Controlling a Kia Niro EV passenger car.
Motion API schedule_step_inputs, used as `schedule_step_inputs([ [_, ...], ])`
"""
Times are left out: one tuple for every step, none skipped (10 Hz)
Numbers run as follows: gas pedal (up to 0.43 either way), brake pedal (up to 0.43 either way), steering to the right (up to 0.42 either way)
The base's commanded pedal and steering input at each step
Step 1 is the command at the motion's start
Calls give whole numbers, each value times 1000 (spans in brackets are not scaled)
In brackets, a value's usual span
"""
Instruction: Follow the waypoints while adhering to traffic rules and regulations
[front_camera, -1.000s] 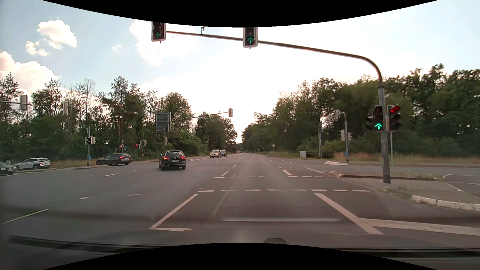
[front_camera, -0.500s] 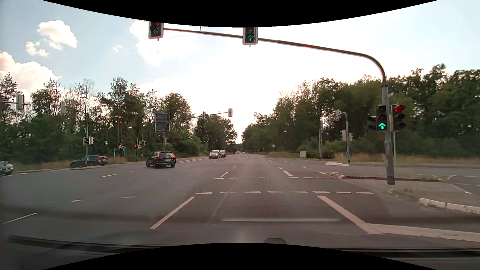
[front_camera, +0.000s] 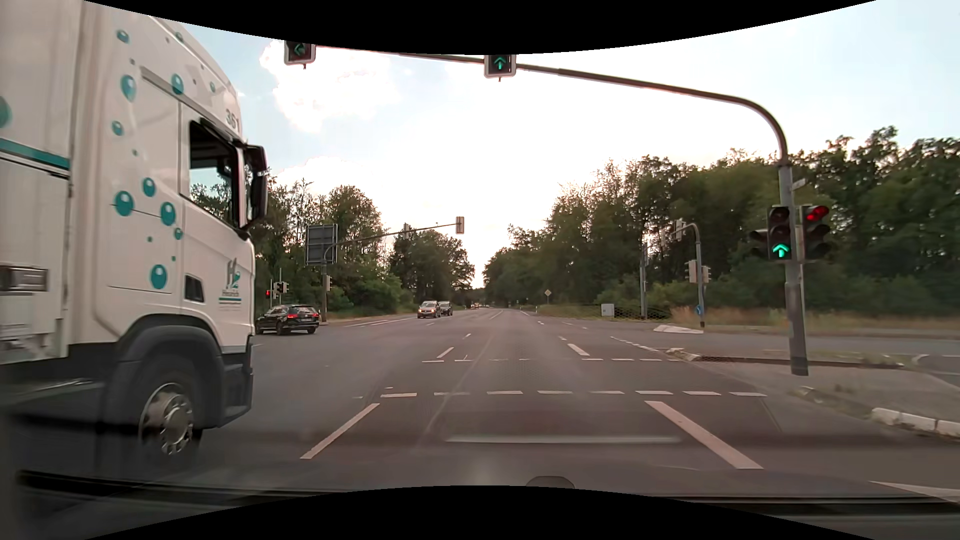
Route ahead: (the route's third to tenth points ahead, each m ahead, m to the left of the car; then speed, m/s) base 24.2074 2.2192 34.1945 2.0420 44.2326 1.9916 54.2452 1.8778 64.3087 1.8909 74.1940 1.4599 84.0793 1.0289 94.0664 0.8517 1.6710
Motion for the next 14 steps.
schedule_step_inputs([
  [311,0,-7],
  [331,0,-7],
  [331,0,-7],
  [331,0,-7],
  [339,0,-7],
  [339,0,-7],
  [339,0,-7],
  [350,0,-7],
  [350,0,-7],
  [358,0,-7],
  [358,0,-6],
  [358,0,-7],
  [358,0,-6],
  [358,0,-6],
])
